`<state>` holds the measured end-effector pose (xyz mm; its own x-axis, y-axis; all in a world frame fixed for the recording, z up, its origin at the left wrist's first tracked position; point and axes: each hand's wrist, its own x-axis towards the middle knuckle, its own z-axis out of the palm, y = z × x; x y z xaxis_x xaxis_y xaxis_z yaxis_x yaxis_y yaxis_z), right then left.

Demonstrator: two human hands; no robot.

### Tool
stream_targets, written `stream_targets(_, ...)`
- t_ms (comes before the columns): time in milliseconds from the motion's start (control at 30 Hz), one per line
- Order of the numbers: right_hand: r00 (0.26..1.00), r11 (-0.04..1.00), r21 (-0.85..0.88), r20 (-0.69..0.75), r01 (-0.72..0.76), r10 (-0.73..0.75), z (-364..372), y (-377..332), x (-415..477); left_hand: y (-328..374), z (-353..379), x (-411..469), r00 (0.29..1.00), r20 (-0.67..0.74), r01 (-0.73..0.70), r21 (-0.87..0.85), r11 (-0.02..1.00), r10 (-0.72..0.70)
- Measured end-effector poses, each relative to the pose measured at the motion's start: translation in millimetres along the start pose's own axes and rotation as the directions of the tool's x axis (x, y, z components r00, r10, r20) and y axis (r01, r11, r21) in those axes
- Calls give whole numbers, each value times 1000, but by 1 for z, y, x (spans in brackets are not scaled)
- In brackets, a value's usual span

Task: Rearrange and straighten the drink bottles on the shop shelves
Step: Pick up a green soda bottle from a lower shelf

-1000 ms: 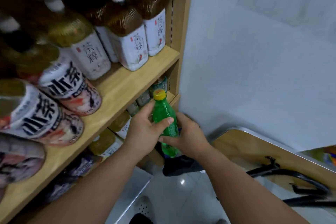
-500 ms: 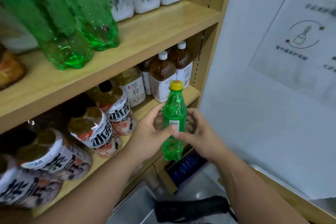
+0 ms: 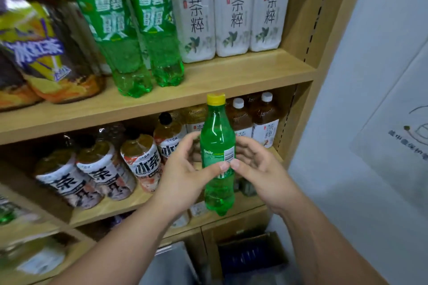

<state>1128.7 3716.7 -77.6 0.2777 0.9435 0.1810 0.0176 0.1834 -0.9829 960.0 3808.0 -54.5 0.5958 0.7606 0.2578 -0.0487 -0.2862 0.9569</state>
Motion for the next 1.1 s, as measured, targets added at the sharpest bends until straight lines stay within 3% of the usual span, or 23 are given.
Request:
stream_targets(300,973,988,25,170,155,-157,35,-59,32,65,-35,-11,995,-70,-61,65,996,65)
stream_targets(433,968,983,68,177,169,-179,51,-72,46,78,-52,-13,996,-69,-55,62,997,60)
stream_targets(633,963,981,42,182,192,-196,74,-98,63,85,-49,-6,888,-406,-109,270,957,215)
stream_targets(733,963,977,52,167,205,-211,77,-111,75,95,-56,0,886,-383,-122,354,927,263)
stream_targets(867,934,971,119,271,206,-232,69,-129,95,111,-72,6,973,-218,-43,168,985,80)
stream_targets(967,900,968,74,356,240,-251,72,-141,110,118,-76,13,985,-130,-94,152,984,115)
stream_targets(1033,909,945,28,262,327,-323,75,-150,120,120,-78,17,975,-164,-132,122,984,151)
stream_targets(1100,917,917,-21,-24,399,-399,71,-156,133,120,-84,21,952,-251,-149,111,982,173)
